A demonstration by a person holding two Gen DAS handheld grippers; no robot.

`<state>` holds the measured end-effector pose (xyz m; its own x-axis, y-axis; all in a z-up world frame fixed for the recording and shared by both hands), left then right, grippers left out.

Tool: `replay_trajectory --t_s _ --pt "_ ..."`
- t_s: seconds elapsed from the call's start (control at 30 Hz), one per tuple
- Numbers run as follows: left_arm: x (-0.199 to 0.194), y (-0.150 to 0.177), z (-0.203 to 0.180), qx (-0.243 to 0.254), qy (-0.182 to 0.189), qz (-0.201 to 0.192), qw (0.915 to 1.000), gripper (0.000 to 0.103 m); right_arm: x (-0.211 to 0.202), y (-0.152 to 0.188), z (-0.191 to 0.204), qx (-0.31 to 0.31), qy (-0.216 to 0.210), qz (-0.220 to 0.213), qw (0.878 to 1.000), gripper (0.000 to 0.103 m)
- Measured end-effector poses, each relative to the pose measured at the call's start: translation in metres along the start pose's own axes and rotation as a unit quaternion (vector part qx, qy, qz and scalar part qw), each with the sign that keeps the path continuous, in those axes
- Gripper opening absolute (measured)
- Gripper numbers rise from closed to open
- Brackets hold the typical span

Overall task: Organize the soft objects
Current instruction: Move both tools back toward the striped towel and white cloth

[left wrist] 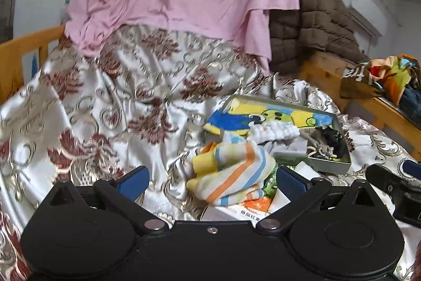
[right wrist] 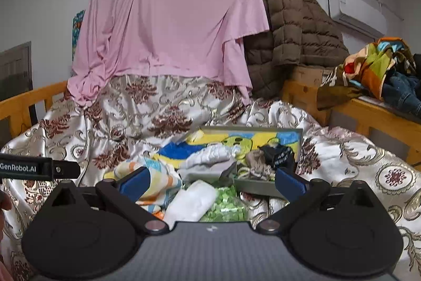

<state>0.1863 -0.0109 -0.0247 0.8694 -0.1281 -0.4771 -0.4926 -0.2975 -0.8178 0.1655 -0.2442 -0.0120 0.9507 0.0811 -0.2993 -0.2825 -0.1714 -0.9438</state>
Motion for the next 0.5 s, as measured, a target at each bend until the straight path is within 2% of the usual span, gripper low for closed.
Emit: replay_trajectory --t_s 0.5 --pt "0.012 0.015 0.008 0.009 -0.04 0.032 0.9986 0.102 0.014 0.014 0.018 -0.031 -0.017 0.04 0.999 0.103"
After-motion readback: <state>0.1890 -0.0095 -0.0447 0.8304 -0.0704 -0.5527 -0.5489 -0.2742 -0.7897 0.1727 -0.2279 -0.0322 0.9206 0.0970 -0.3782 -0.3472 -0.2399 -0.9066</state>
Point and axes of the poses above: each gripper's, at about its wrist camera, not at the fingertips, and x roughly the way its jaws point, z to its left, y to its underside, the point moved 9 cm from there along x, roughly the way its jaws point, and after that the axes turned 9 degrees about -x, right-handed, at the moved point
